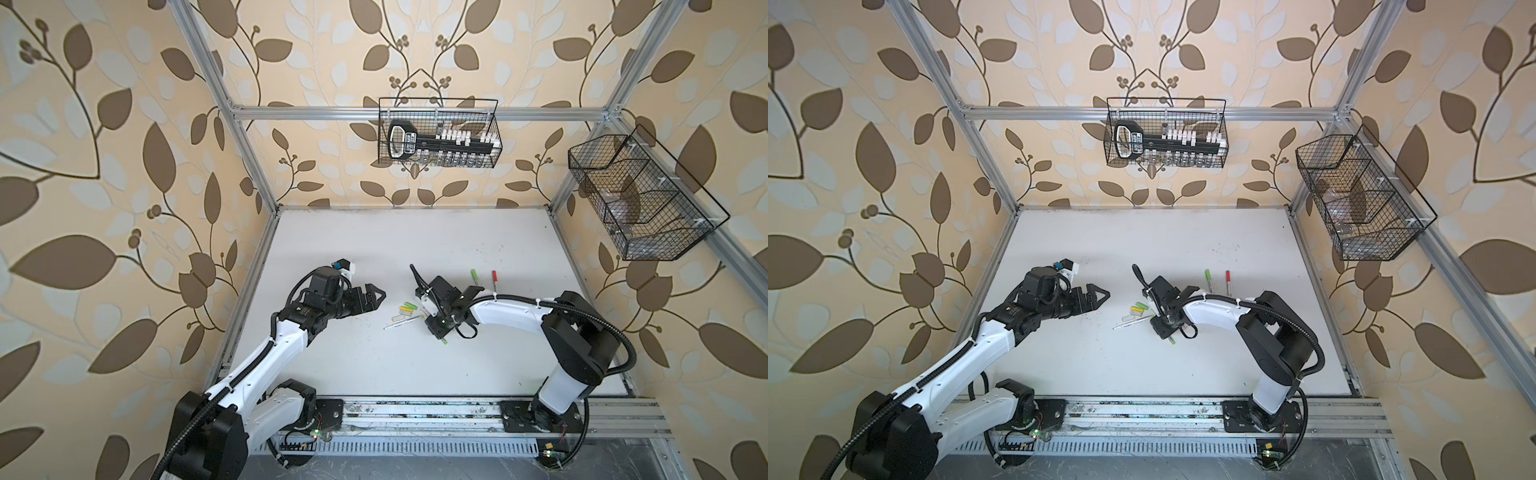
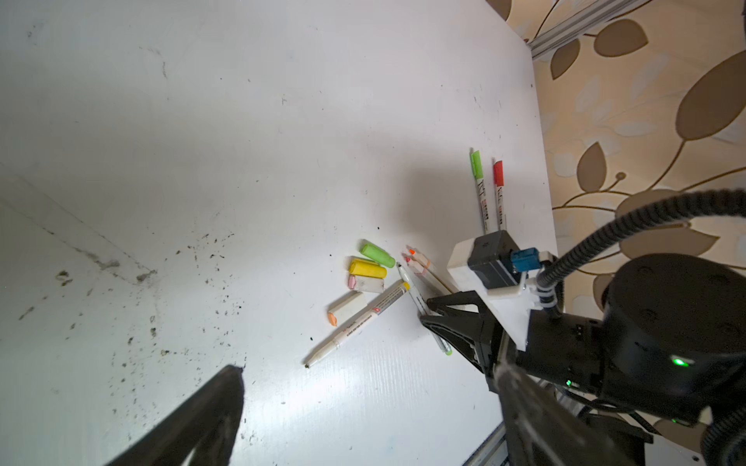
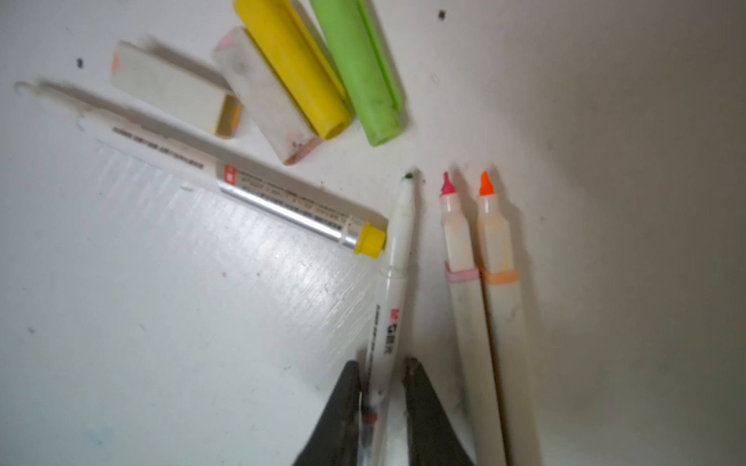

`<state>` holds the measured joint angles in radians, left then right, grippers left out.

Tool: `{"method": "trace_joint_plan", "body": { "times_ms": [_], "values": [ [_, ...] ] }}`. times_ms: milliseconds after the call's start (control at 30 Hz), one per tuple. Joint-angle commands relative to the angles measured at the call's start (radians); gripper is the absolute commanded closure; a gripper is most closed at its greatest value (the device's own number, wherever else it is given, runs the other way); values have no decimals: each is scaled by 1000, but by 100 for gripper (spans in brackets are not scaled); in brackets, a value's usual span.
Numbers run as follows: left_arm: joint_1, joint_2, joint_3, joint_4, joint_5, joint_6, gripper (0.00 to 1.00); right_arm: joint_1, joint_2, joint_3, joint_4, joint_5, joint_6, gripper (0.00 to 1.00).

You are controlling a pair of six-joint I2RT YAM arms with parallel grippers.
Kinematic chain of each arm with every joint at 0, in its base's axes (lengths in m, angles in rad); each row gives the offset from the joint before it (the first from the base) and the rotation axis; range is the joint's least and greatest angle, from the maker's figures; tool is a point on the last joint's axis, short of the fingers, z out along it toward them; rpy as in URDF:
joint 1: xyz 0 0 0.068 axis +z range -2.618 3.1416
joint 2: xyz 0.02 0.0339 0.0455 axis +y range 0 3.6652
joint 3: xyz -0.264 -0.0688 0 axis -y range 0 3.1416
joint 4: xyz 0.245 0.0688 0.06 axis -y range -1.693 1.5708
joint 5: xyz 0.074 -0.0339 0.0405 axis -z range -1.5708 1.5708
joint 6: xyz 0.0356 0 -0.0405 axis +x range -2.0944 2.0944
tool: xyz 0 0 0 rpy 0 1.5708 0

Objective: Insert the pens into the pen caps
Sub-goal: 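Grasp a dark-tipped white marker with the right gripper while the left gripper approaches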

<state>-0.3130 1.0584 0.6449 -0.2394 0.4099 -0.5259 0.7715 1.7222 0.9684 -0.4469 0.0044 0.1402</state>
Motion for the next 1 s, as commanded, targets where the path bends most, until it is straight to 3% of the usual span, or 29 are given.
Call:
{"method": "trace_joint_plan", "body": {
  "times_ms": [0, 200, 467, 667, 967],
  "values": [
    [-2, 40, 57, 11, -11, 42, 1, 12, 16, 23, -46, 12, 9, 82],
    [-45, 208, 156, -1, -14, 115, 4, 19, -64, 17, -61, -4, 10, 89],
    [-211, 497, 376, -129, -125, 316, 17, 7, -246, -46, -99, 19, 51, 90],
    [-279, 661, 529, -225, -167, 441, 21, -77, -434, -119, -155, 62, 117, 91],
    [-350, 810, 671, -317, -292, 464, 24, -210, -683, -168, -217, 15, 100, 91]
  ]
}}
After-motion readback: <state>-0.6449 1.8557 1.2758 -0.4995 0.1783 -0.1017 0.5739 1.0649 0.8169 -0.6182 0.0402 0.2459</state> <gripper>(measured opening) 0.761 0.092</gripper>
